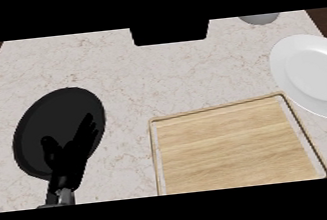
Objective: Pick the lemon from the tray and place it in the plate
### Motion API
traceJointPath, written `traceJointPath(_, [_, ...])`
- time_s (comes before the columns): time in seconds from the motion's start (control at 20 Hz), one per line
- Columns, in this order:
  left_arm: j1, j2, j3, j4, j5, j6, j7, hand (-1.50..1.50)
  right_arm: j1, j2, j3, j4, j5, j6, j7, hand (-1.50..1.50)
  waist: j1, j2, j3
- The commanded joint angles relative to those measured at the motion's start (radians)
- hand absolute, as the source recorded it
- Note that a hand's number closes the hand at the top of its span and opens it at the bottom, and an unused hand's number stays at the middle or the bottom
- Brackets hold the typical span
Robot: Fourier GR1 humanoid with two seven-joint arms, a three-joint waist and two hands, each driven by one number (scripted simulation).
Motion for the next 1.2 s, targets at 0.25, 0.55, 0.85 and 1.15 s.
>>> traceJointPath(0.25, [0.015, 0.022, 0.02, -0.015, 0.011, -0.015, 0.026, 0.0, 0.326, 0.196, 0.343, -0.503, -0.437, 0.053, -0.129, -1.5, -0.02, -0.007, -0.004])
traceJointPath(0.55, [0.027, 0.008, 0.027, 0.018, 0.001, -0.017, -0.016, 0.0, 0.497, 0.291, 0.531, -0.643, -0.509, 0.023, -0.173, -1.5, -0.01, -0.002, -0.006])
traceJointPath(0.85, [-0.08, -0.011, 0.049, 0.098, -0.004, -0.01, -0.005, 0.0, 0.605, 0.293, 0.681, -0.637, -0.34, -0.033, 0.043, -1.5, -0.011, 0.0, -0.008])
traceJointPath(1.15, [-0.004, -0.023, 0.013, 0.027, -0.037, -0.005, -0.004, 0.0, 0.628, 0.294, 0.819, -0.576, -0.219, -0.168, 0.213, -1.5, -0.003, 0.0, -0.007])
